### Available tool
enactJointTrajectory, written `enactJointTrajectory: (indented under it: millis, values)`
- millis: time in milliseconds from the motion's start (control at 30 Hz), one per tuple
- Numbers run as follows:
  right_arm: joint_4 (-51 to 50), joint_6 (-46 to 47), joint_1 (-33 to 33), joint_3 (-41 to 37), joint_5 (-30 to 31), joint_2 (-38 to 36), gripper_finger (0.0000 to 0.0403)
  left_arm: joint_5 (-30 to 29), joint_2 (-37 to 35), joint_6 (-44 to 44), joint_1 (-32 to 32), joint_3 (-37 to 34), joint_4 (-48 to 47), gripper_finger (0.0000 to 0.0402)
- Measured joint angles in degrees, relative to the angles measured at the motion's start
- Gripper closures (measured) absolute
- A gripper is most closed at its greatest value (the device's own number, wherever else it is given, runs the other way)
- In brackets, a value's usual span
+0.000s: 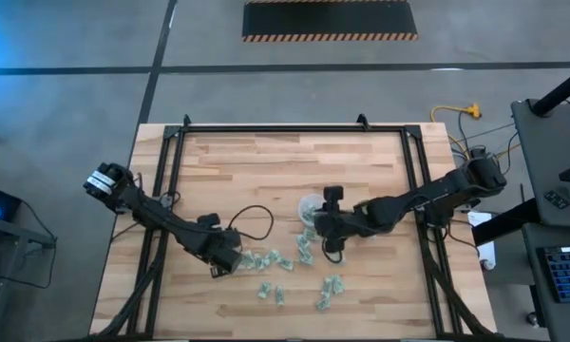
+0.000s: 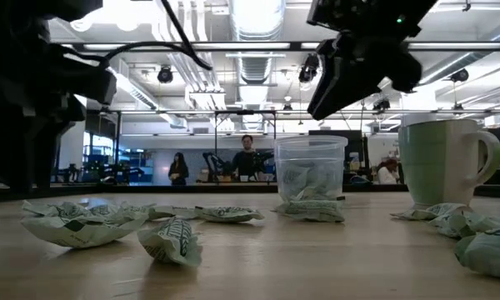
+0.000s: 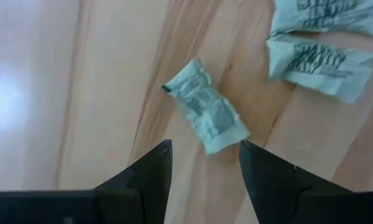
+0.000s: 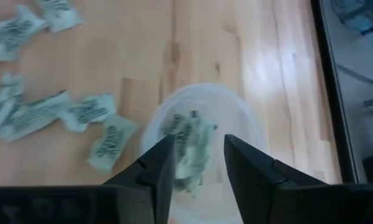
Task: Pick and place Stevia / Truvia into bins
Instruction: Put the green stevia packet into the transparent container
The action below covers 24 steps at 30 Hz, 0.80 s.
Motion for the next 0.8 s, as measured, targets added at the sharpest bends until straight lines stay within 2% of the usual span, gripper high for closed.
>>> enactJointTrajectory:
  millis: [167,400,533,733,800]
  values:
    - [-3.54,2.34,3.04,-0.04,-0.03,0.00,0.0273,-0.02,0.00,2.89,0.11,-3.01,7.36,0.0232]
    - [-7.35,6.24,6.89,-0.07,-0.03,0.00,0.0277,0.32,0.09,2.90,0.39,-5.77,8.93,0.0249]
    - [-9.19,8.80,9.24,-0.09,-0.01,0.00,0.0283,1.93,-0.02,2.92,0.68,-6.53,9.80,0.0290]
    - [-10.47,11.75,12.89,-0.09,-0.01,0.00,0.0294,3.18,-0.42,4.95,0.76,-6.26,10.74,0.0379]
    - [-11.20,12.59,14.25,-0.11,-0.01,0.00,0.0297,3.20,-0.60,5.58,0.81,-5.70,10.63,0.0395]
